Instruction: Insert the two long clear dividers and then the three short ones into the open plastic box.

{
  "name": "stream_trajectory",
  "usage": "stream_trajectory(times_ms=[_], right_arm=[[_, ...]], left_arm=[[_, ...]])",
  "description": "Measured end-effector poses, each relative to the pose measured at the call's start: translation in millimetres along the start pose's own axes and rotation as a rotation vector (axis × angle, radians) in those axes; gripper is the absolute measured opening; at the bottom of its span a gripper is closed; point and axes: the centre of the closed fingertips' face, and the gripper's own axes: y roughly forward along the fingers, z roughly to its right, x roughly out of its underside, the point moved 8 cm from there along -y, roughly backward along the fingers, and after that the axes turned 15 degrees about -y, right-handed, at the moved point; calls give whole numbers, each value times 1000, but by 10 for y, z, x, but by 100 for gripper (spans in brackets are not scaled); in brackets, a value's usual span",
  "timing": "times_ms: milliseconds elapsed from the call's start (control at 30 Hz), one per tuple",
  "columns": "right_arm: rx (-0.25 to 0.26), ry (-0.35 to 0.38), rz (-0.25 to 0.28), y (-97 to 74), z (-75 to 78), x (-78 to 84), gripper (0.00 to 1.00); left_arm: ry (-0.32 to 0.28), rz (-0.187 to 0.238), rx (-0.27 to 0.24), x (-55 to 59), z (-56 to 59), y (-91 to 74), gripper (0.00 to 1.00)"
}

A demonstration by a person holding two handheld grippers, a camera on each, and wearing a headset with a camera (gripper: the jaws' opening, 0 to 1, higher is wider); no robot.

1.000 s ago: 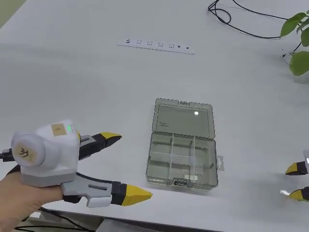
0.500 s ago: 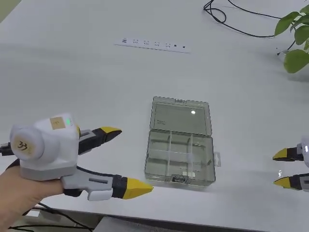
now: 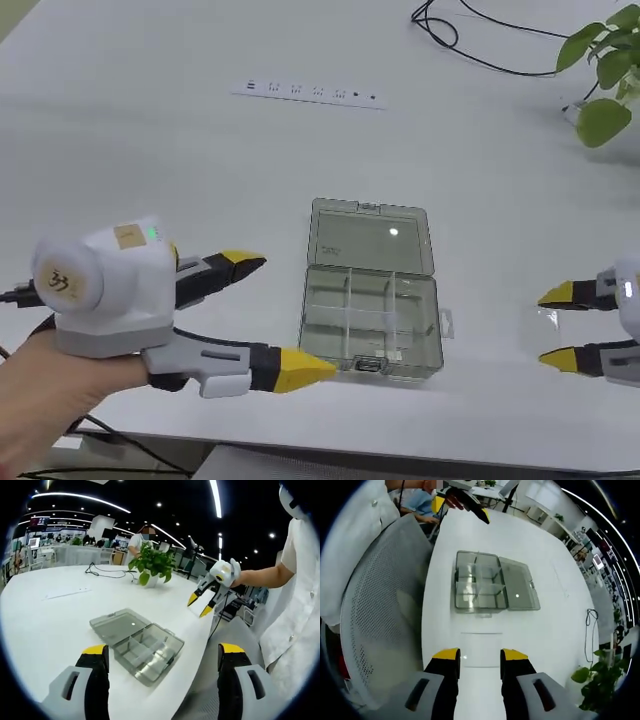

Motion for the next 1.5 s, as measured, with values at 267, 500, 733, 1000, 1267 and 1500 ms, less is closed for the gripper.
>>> stream_trajectory(times_ms=[267, 500, 733, 1000, 1267, 1500], right_arm=[[52, -31, 16, -103, 54, -360, 32], [90, -72, 15, -155, 87, -637, 32], [121, -105, 28, -204, 89, -886, 32], [138, -111, 62, -266, 107, -1097, 32], [144, -125, 84, -297, 95, -1239, 32], [143, -135, 88, -304, 83, -1278, 32]], left_arm=[[-83, 24, 21, -135, 151, 109, 81], [-204, 51, 75, -250, 327, 246, 65], [-342, 42, 116, -261, 463, 403, 58], [-437, 13, 148, -198, 548, 572, 43], [-493, -3, 178, -147, 613, 691, 26], [-513, -9, 196, -134, 628, 716, 14]])
